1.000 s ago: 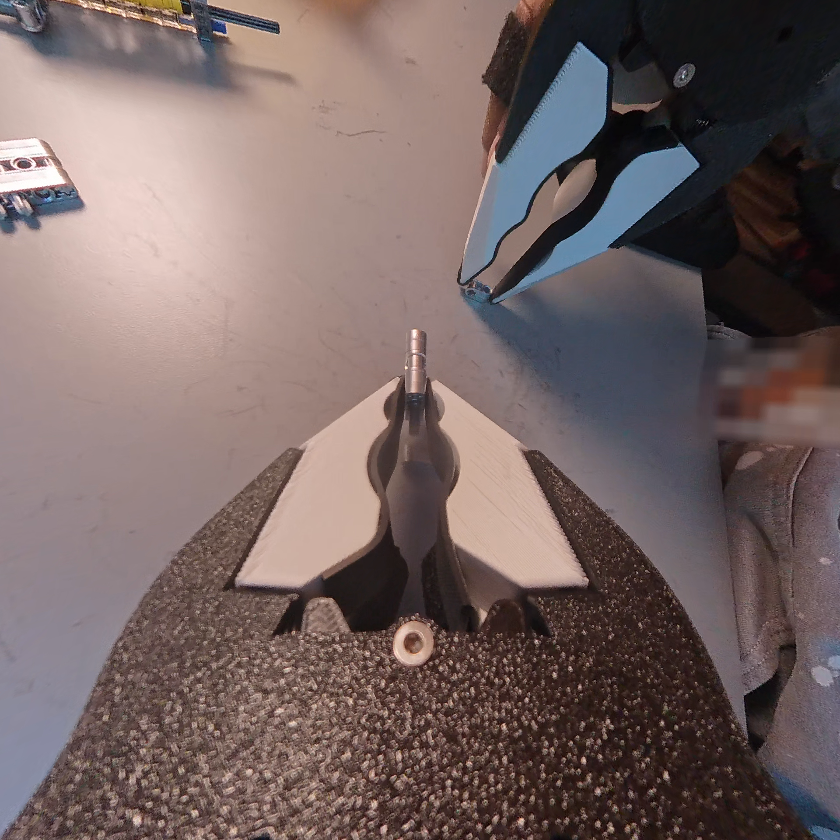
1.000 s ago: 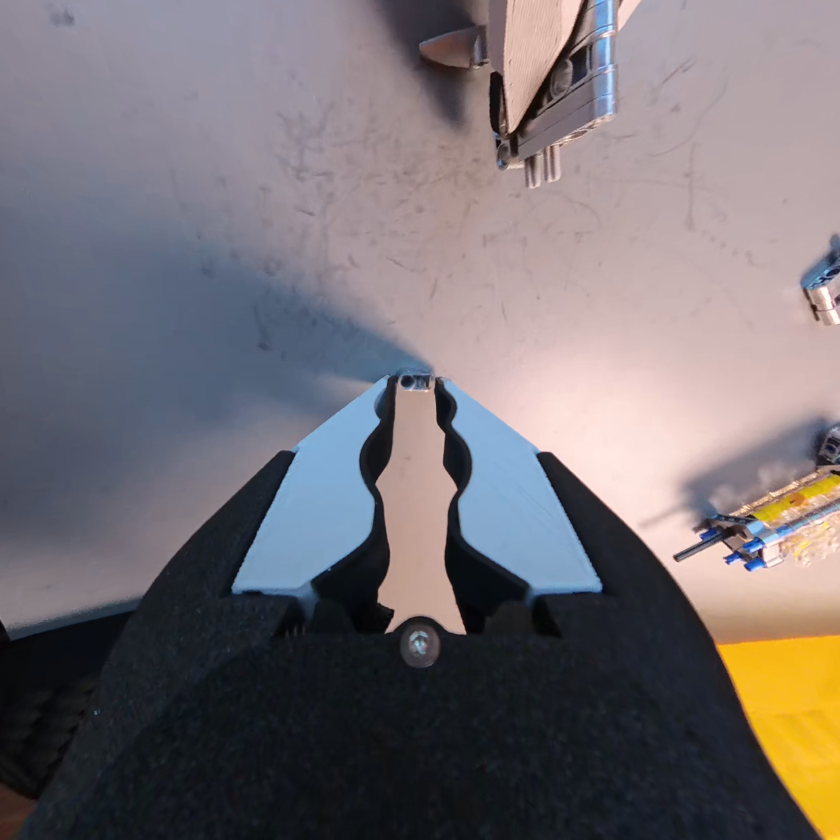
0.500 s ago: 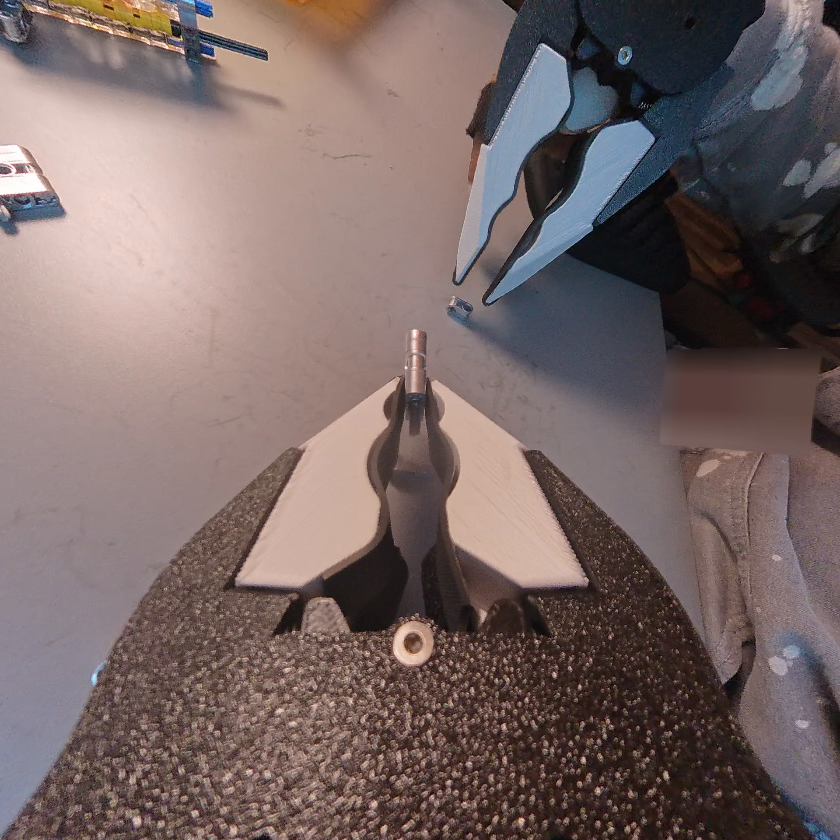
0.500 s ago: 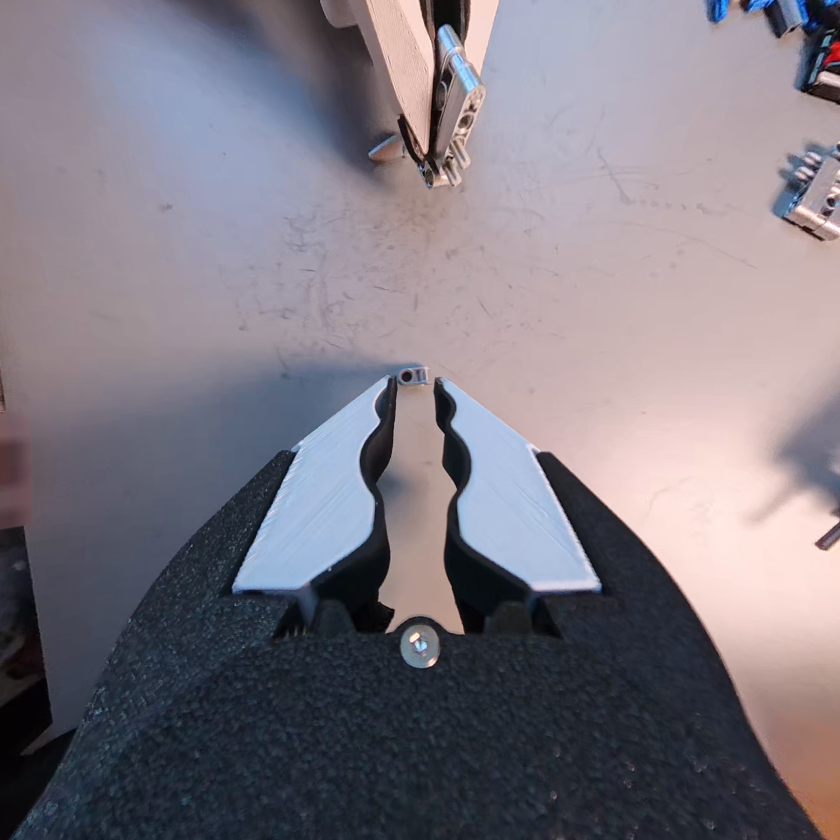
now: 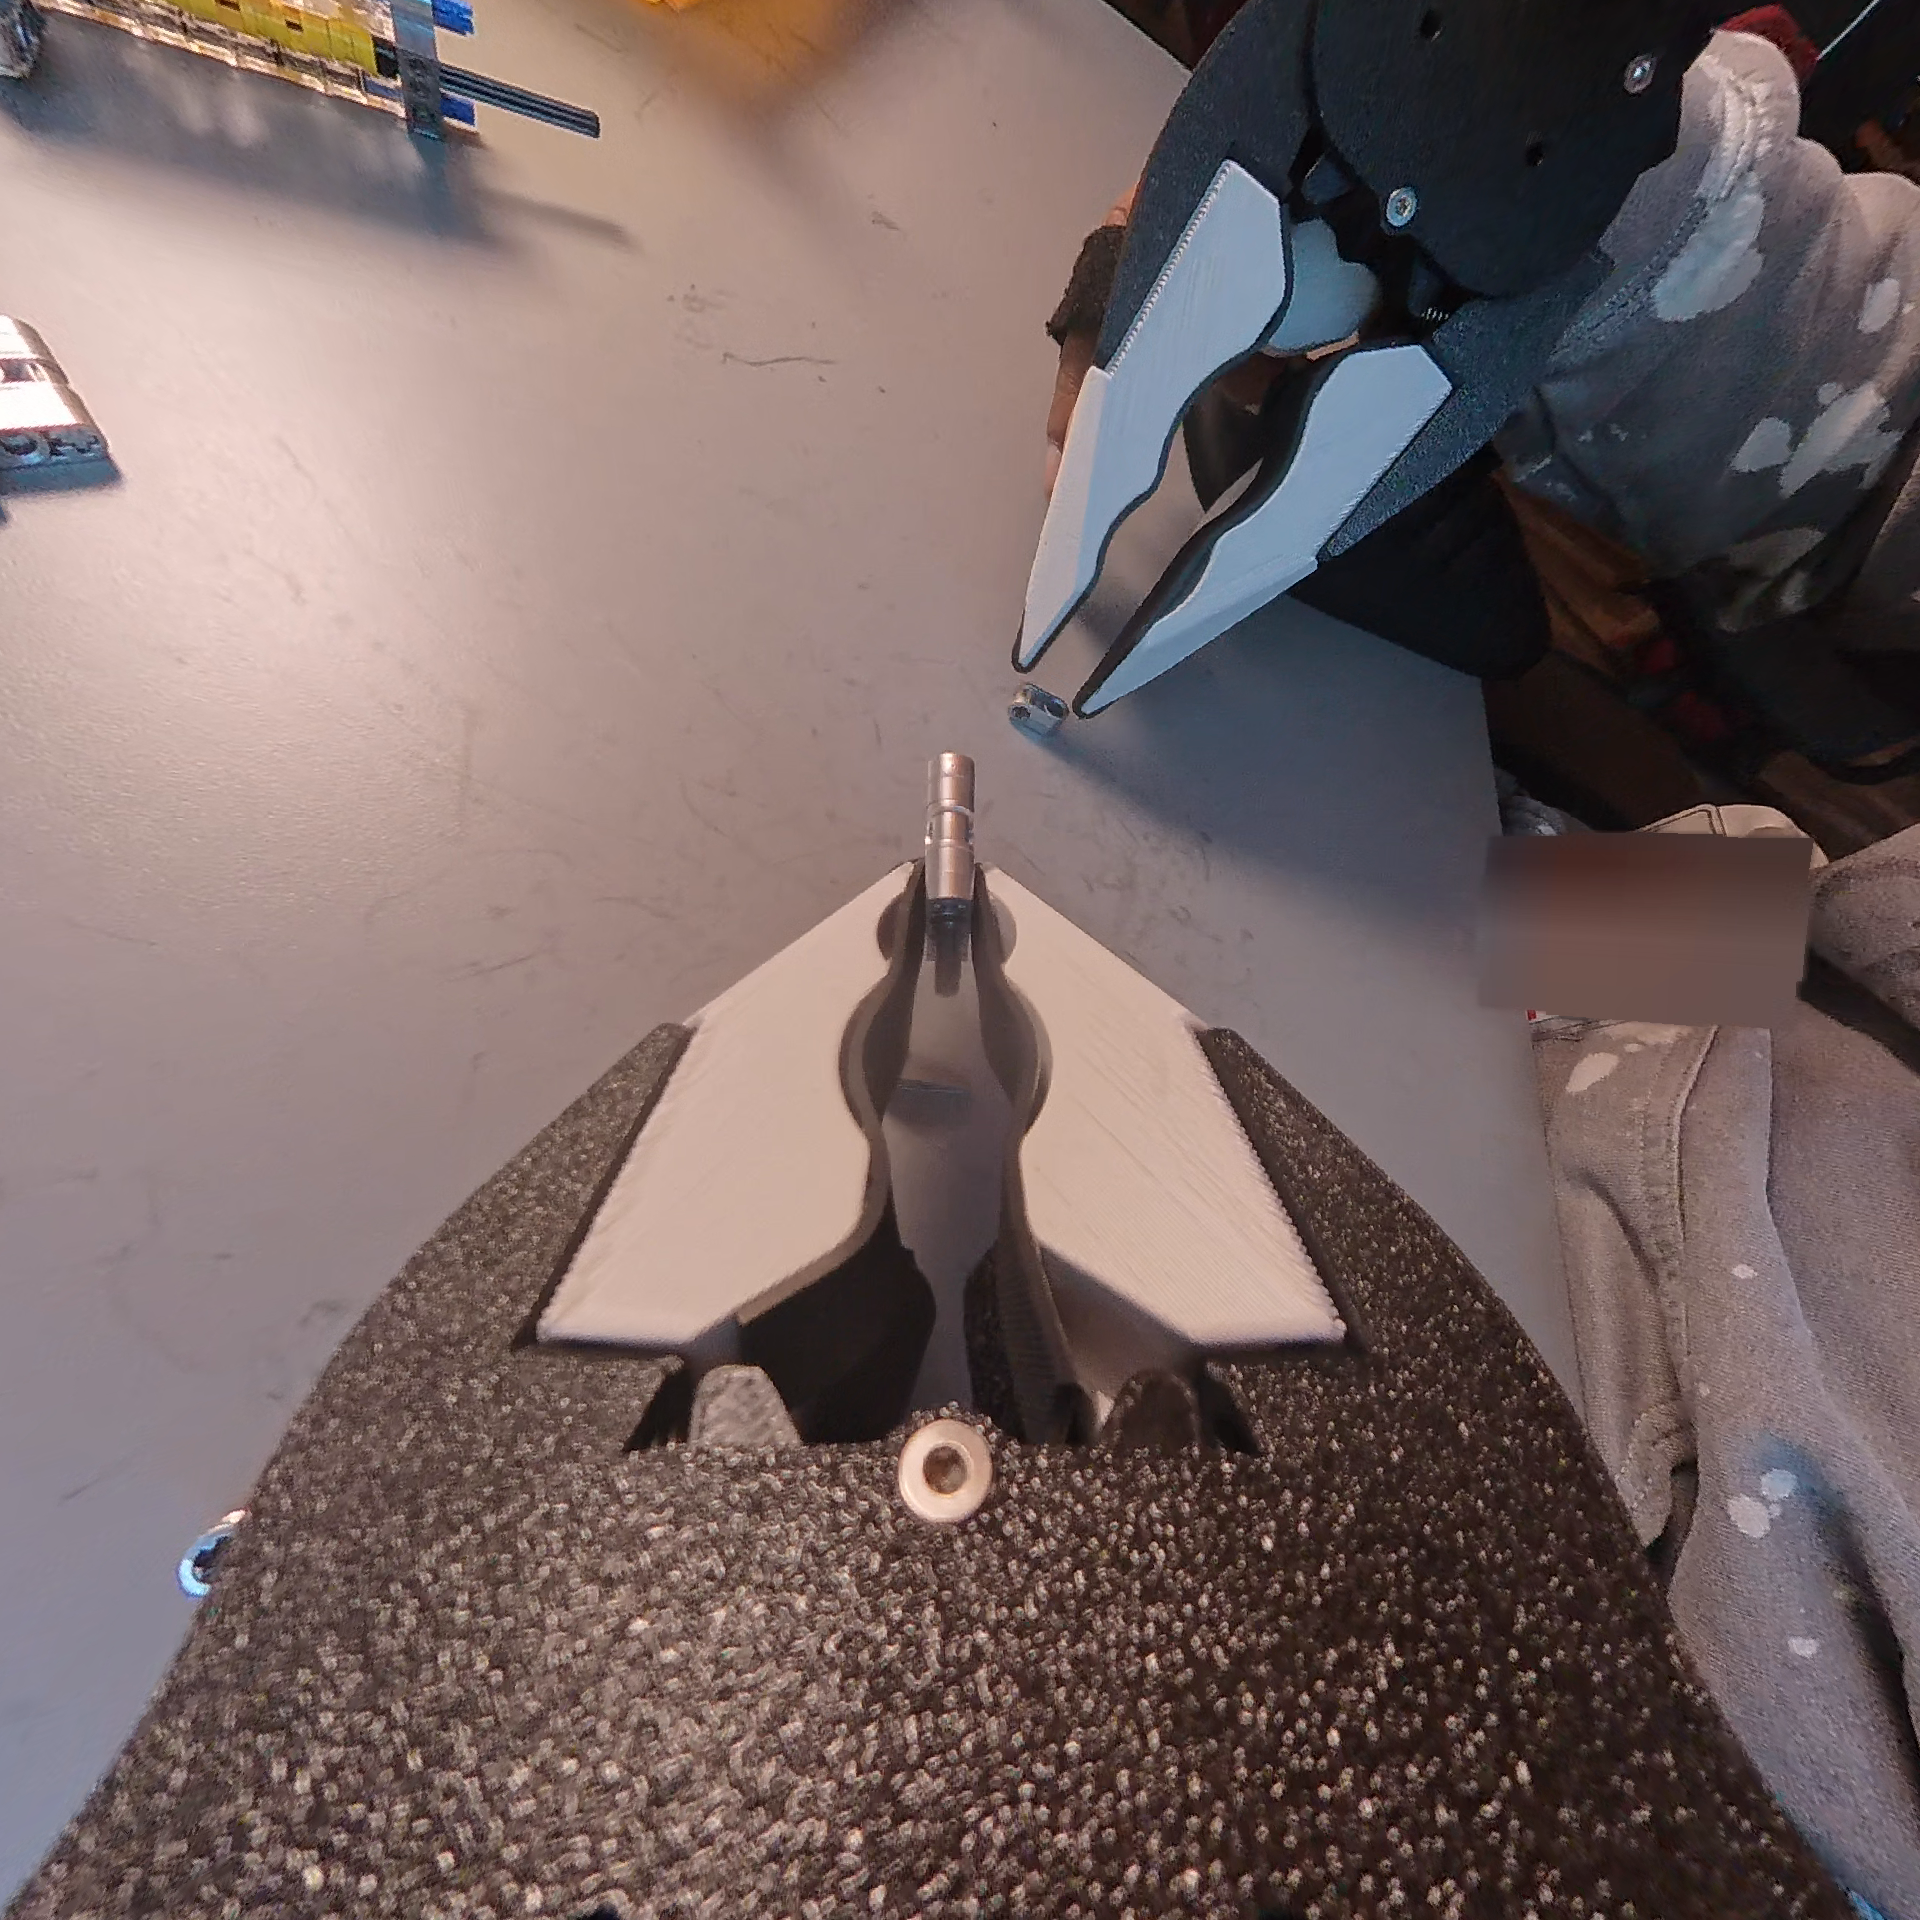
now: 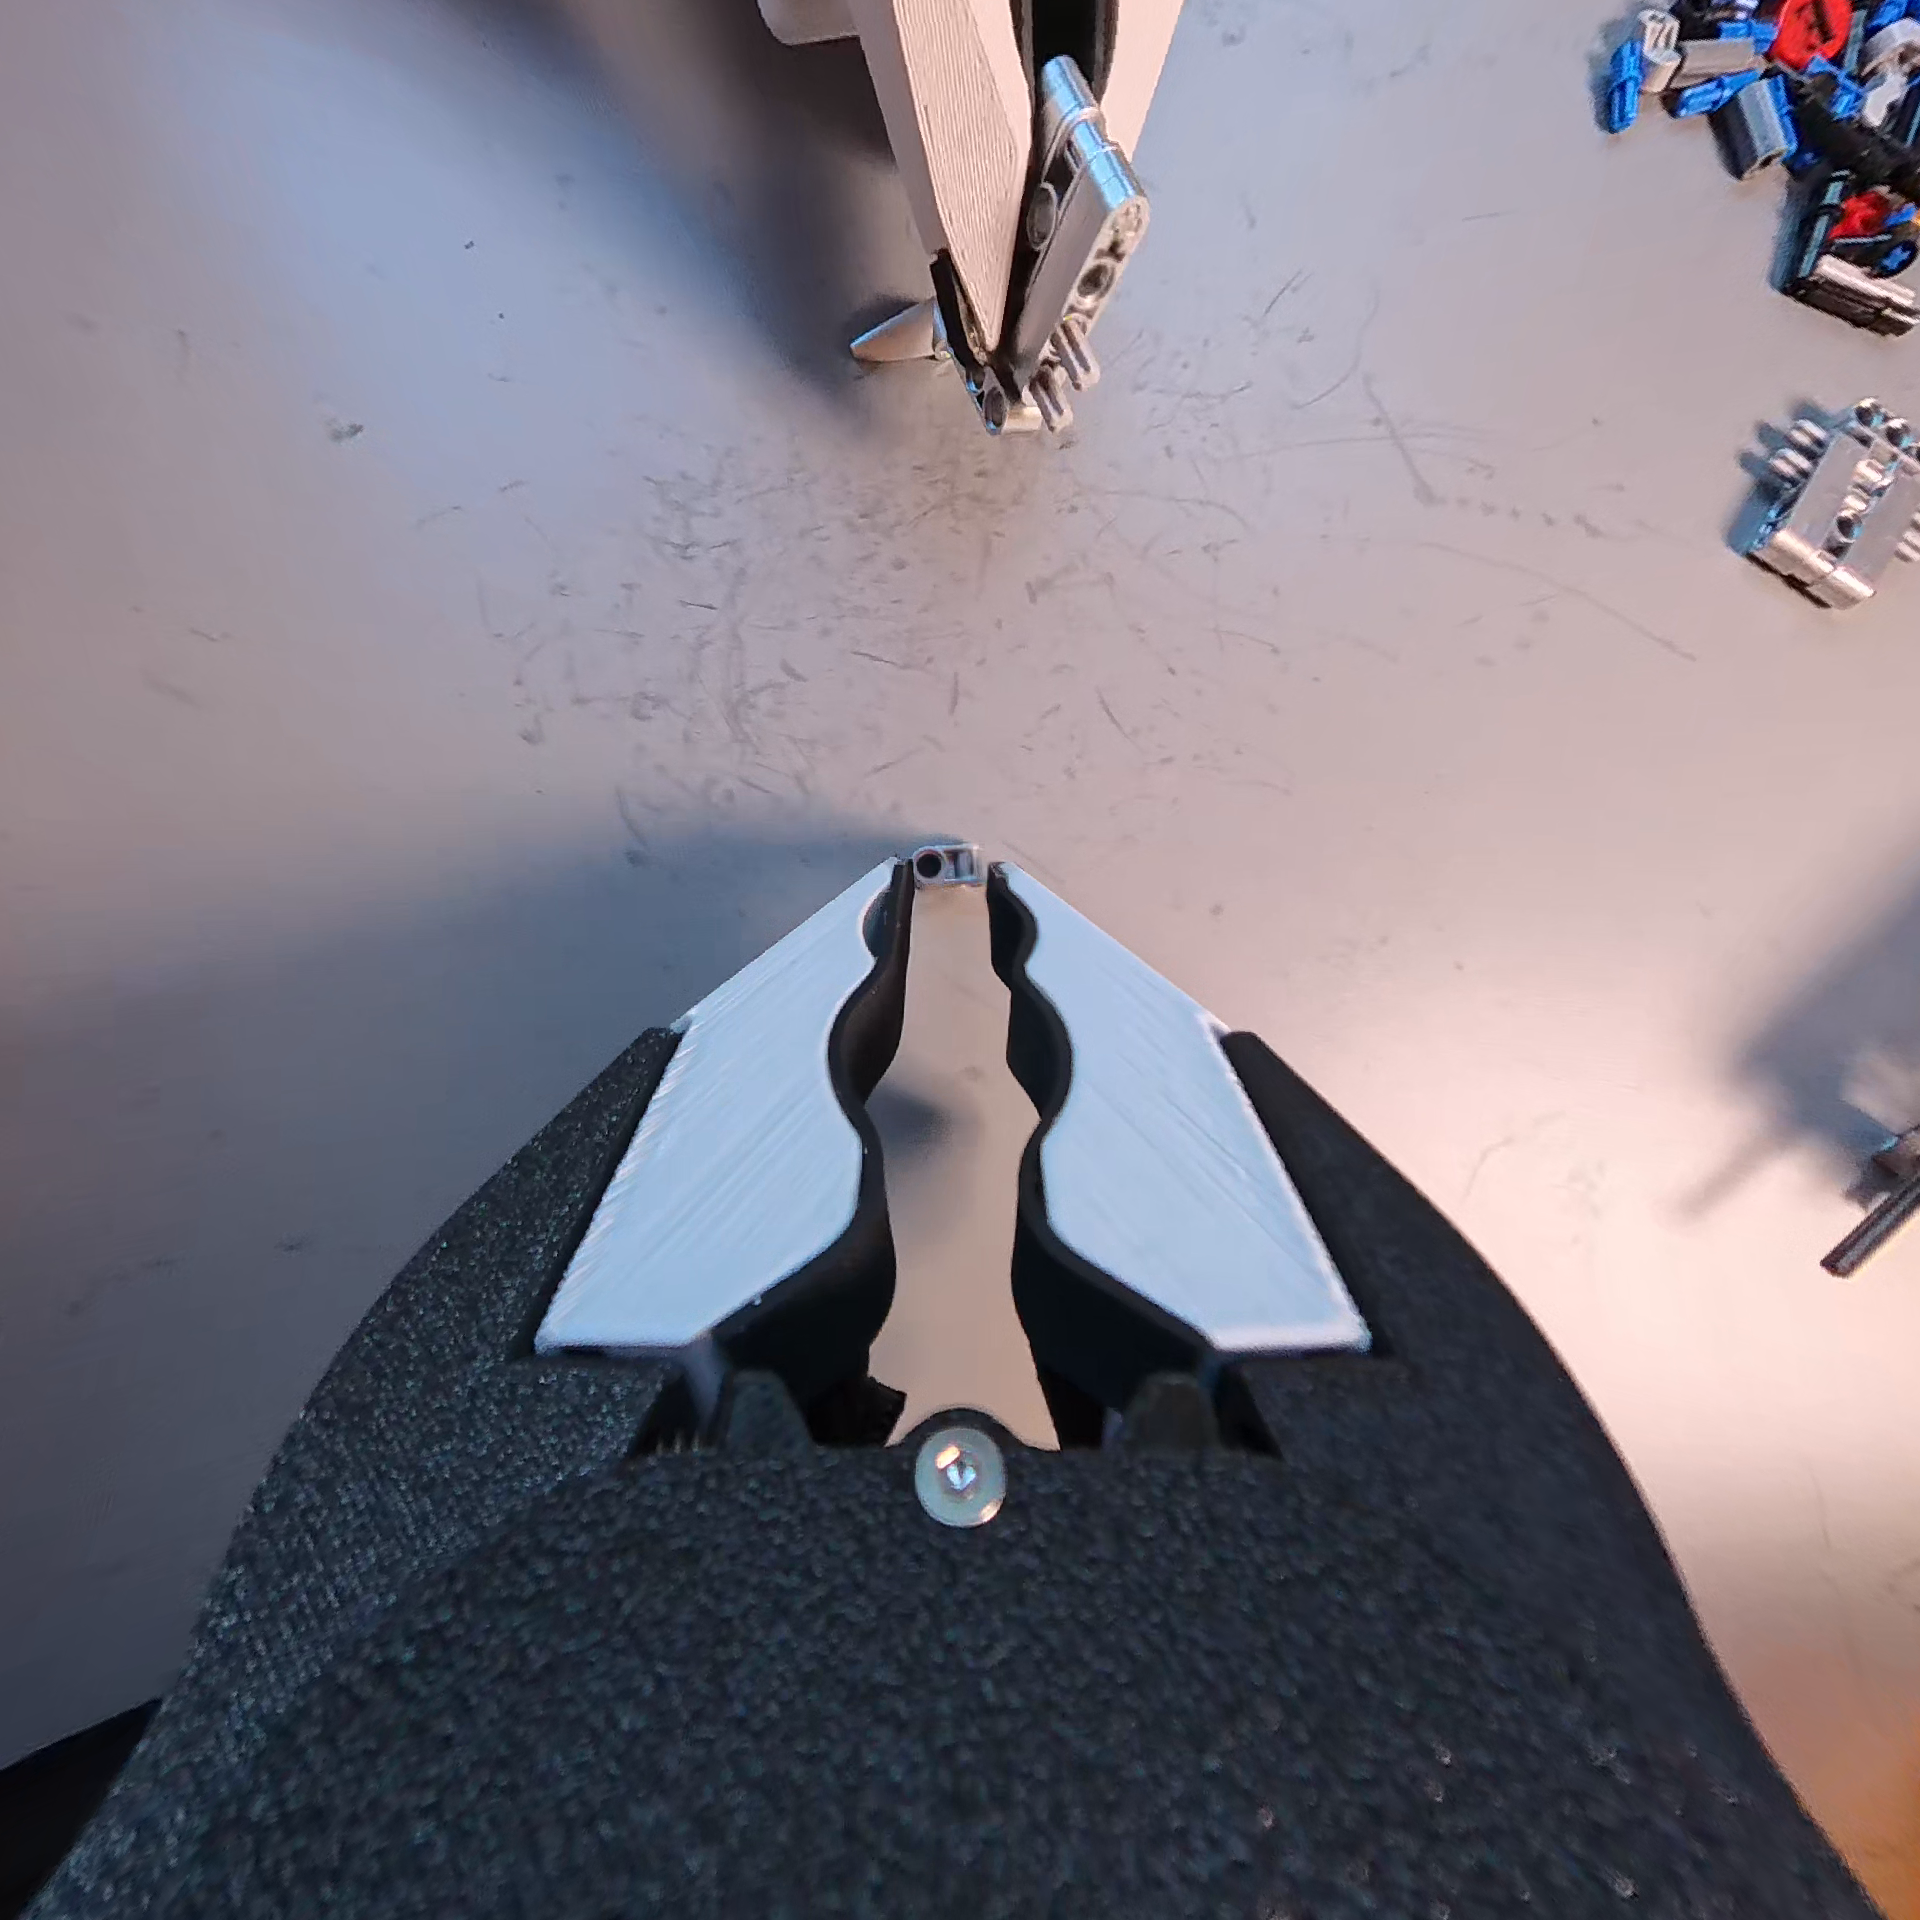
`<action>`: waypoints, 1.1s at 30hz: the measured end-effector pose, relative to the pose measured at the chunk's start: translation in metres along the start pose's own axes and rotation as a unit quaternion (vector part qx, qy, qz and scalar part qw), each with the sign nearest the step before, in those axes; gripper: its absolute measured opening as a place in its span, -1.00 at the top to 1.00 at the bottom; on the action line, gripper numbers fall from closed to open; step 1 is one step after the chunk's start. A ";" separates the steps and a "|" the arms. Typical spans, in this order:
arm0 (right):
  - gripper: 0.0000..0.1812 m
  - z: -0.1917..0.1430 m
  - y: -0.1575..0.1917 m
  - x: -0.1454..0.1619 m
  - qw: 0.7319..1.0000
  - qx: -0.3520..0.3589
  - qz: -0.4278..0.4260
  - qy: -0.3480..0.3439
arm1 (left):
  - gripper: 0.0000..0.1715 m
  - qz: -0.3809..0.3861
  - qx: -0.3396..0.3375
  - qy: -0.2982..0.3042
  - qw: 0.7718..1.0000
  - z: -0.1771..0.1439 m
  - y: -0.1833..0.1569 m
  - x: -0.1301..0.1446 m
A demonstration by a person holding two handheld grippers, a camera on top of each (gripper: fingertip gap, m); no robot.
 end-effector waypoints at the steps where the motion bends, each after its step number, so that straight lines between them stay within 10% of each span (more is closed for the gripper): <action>1: 0.85 0.000 0.000 0.001 1.000 -0.004 0.004 -0.003 | 0.93 0.001 0.000 0.000 1.000 0.000 0.000 0.000; 33: 0.81 0.017 0.012 -0.007 0.997 -0.016 0.013 -0.080 | 0.94 0.171 -0.037 0.092 0.980 0.043 -0.023 0.003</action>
Point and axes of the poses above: each gripper's, where its closed fingertips meet, z out along the fingers, x out of its underside, y = z × x across the jaws, the point moved 4 cm from there along -z, back along the fingers, and after that the axes turned 5 degrees about y, right-handed, at the moved point
